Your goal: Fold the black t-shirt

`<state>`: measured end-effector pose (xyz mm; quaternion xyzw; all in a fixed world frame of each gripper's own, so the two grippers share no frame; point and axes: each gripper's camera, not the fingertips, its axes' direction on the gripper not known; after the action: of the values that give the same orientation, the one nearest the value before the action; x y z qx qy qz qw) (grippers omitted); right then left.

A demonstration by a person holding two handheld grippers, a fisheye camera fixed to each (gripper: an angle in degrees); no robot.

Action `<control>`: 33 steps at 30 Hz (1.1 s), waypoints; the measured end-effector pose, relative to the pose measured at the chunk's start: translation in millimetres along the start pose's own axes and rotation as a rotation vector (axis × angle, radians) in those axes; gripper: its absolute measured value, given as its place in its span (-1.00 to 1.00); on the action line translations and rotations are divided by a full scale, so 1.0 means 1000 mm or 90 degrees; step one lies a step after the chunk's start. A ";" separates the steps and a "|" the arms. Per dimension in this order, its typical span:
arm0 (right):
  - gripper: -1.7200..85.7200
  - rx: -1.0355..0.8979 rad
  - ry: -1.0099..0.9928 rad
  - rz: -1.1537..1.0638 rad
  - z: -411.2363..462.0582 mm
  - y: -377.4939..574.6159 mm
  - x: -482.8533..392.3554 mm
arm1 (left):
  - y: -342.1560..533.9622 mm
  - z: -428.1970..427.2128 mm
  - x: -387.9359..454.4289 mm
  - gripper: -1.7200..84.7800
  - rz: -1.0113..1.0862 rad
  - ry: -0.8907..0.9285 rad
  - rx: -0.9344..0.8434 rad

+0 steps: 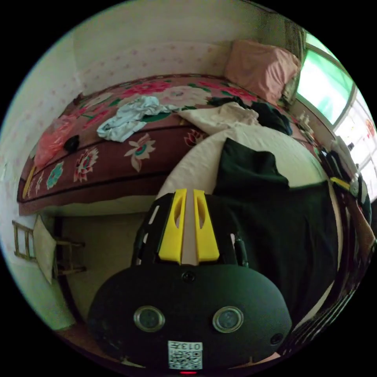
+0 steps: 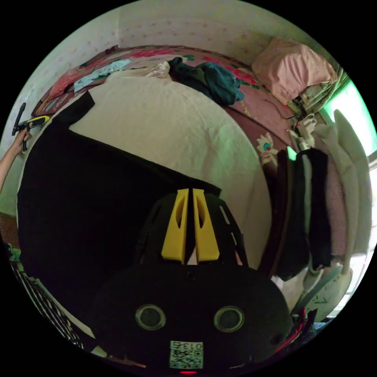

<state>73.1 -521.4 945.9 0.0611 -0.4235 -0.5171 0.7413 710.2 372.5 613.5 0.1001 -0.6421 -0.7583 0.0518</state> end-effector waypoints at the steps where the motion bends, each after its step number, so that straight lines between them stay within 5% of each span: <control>1: -0.90 0.014 0.002 -0.009 -0.004 0.004 -0.005 | 0.009 -0.009 -0.002 -0.84 0.029 0.023 -0.010; 4: -0.91 -0.042 -0.018 -0.050 0.010 0.010 -0.020 | 0.043 -0.024 0.009 -0.78 0.110 0.075 -0.051; 10: -0.95 -0.080 -0.036 -0.033 0.029 0.025 -0.035 | 0.124 -0.026 0.010 -0.82 0.131 -0.031 -0.146; 15: -0.96 -0.073 0.033 0.014 0.014 0.038 -0.040 | 0.154 -0.046 -0.020 -0.89 0.057 -0.156 -0.114; 23: -0.96 0.039 -0.177 -0.172 -0.038 0.064 -0.146 | 0.269 -0.087 -0.032 -0.68 0.010 0.006 -0.153; 28: -0.96 0.070 -0.269 -0.271 -0.060 0.101 -0.255 | 0.343 -0.082 -0.033 -0.83 -0.051 0.013 -0.194; 33: -0.96 0.015 -0.222 -0.266 -0.062 0.143 -0.294 | 0.376 -0.089 -0.046 -0.93 -0.053 0.022 -0.158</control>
<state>186.7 -237.3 816.2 0.0657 -0.5286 -0.6569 0.5336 756.1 232.5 974.0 0.1328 -0.5375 -0.8316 0.0433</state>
